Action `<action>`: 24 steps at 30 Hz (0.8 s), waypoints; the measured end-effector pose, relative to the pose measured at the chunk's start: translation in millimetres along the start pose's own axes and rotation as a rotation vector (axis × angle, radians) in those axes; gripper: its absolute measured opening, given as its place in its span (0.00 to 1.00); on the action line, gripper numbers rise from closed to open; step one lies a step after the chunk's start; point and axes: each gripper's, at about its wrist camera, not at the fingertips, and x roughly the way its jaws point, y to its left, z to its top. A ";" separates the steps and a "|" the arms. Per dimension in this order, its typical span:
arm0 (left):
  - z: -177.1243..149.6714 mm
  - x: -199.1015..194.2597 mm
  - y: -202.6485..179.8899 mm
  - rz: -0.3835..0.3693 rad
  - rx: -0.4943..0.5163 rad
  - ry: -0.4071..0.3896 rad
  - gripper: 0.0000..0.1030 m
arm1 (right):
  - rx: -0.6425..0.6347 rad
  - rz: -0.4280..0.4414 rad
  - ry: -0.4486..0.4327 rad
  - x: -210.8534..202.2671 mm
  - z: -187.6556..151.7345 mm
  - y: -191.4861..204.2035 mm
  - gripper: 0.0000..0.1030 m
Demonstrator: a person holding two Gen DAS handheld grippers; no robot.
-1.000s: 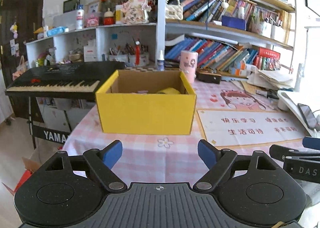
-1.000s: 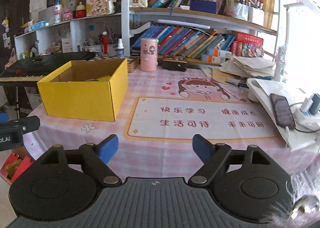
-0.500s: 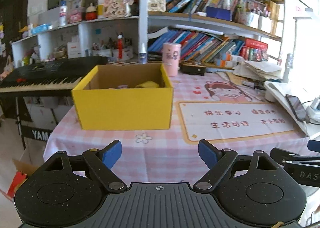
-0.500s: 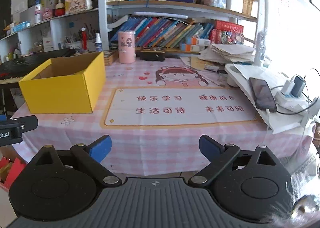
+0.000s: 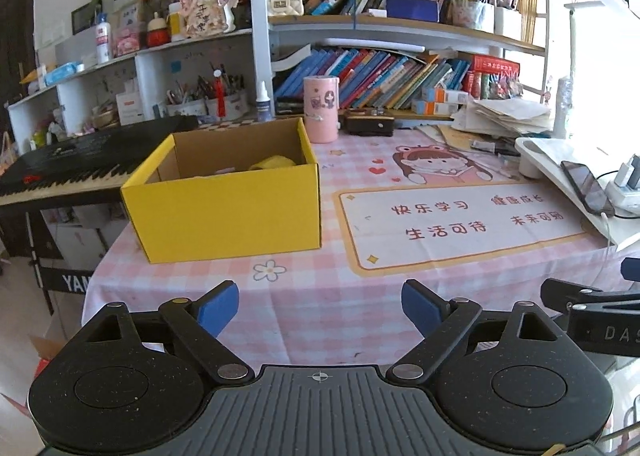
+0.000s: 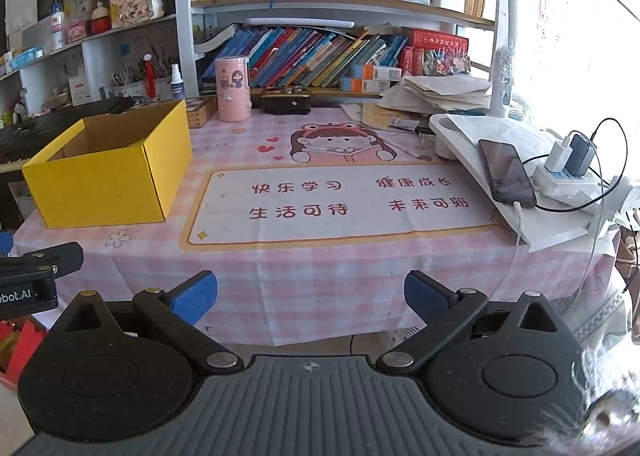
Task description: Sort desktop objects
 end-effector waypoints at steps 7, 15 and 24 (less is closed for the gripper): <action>-3.4 4.2 3.6 -0.007 -0.033 0.033 0.88 | -0.032 0.016 0.006 -0.2 1.9 3.5 0.99; -4.4 8.4 3.1 -0.015 -0.040 0.054 0.89 | -0.022 0.022 0.031 3.3 0.8 1.9 0.99; -5.3 9.5 3.6 -0.007 -0.051 0.063 0.89 | -0.015 0.024 0.039 4.8 -0.8 -0.2 0.99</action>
